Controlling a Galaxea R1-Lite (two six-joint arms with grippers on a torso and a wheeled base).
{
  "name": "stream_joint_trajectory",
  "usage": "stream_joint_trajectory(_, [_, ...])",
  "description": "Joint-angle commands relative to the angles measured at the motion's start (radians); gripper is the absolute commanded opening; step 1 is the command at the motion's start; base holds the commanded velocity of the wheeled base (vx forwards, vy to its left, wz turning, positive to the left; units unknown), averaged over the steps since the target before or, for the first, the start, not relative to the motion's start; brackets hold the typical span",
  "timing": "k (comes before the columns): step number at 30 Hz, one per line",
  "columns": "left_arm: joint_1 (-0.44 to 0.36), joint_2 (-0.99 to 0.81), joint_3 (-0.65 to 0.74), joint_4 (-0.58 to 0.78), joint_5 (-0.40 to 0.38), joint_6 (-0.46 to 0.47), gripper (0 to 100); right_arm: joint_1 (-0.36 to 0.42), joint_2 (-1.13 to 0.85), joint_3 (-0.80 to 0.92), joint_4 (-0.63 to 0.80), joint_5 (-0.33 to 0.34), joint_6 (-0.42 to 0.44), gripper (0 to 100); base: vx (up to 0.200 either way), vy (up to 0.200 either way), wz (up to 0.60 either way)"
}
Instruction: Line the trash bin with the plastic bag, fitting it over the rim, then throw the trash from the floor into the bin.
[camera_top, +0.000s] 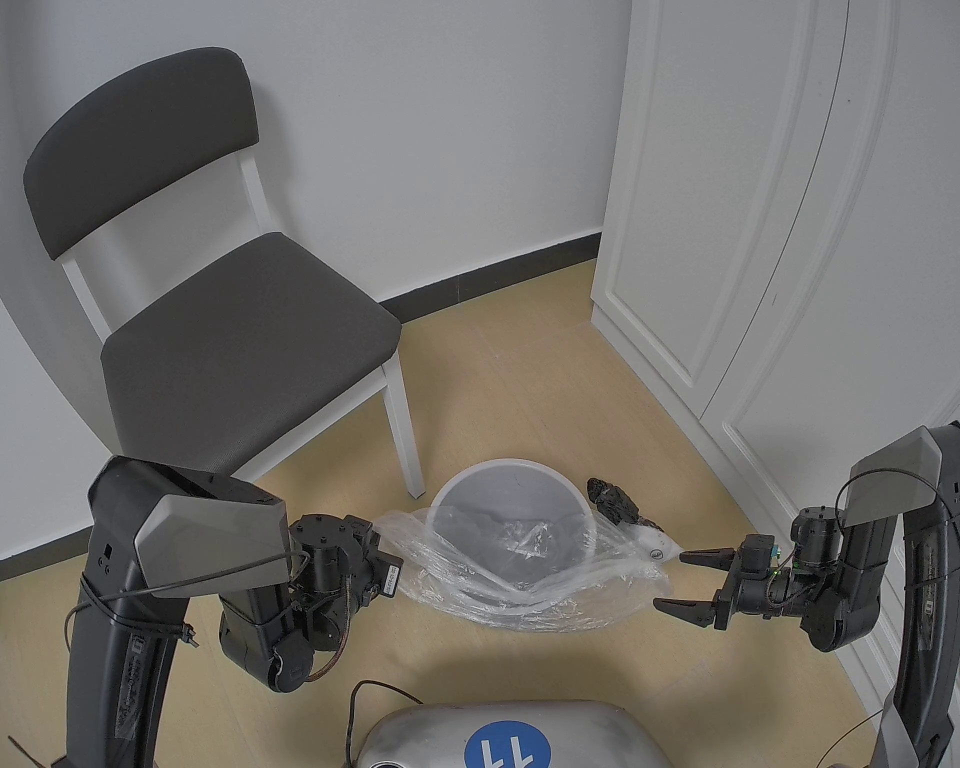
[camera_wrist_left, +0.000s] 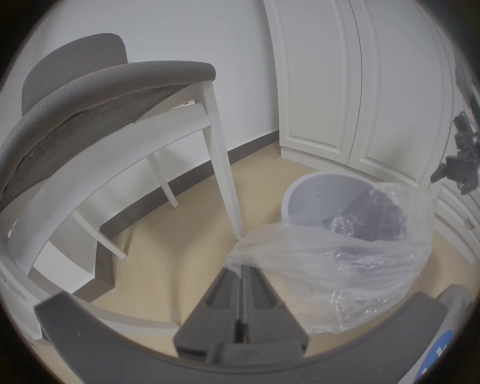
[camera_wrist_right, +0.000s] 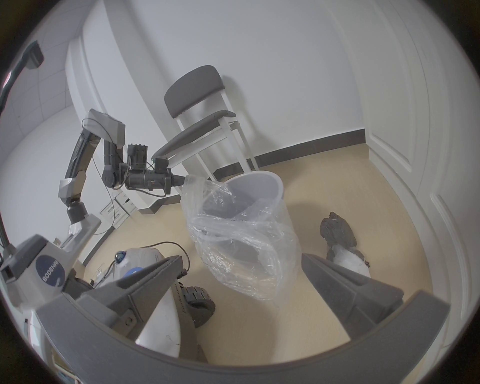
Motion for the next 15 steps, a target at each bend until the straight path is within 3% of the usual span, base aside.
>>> stream_joint_trajectory(1, [-0.007, 0.008, -0.001, -0.001, 0.001, -0.001, 0, 0.013, -0.049, 0.023, -0.017, -0.013, 0.003, 100, 0.000, 0.000, 0.00])
stream_joint_trajectory(4, [-0.010, 0.014, -0.001, -0.015, 0.001, 0.000, 0, 0.046, -0.074, 0.026, -0.017, -0.113, 0.004, 100, 0.000, 0.000, 0.00])
stream_joint_trajectory(9, [-0.010, 0.023, 0.000, -0.029, 0.001, 0.000, 0, 0.154, -0.132, 0.040, -0.017, -0.354, 0.008, 100, 0.000, 0.000, 0.00])
stream_joint_trajectory(11, [-0.010, 0.023, 0.000, -0.029, 0.001, 0.000, 0, 0.243, -0.154, 0.050, -0.017, -0.491, 0.008, 100, 0.000, 0.000, 0.00])
stream_joint_trajectory(13, [-0.010, 0.023, 0.000, -0.029, 0.001, 0.000, 0, 0.243, -0.154, 0.050, -0.017, -0.491, 0.008, 100, 0.000, 0.000, 0.00])
stream_joint_trajectory(14, [-0.010, 0.022, 0.002, -0.029, 0.001, 0.000, 0, 0.362, -0.184, 0.053, -0.017, -0.673, 0.008, 100, 0.000, 0.000, 0.00])
stream_joint_trajectory(15, [-0.010, 0.022, 0.002, -0.029, 0.001, 0.000, 0, 0.385, -0.190, 0.053, -0.017, -0.705, 0.008, 100, 0.000, 0.000, 0.00])
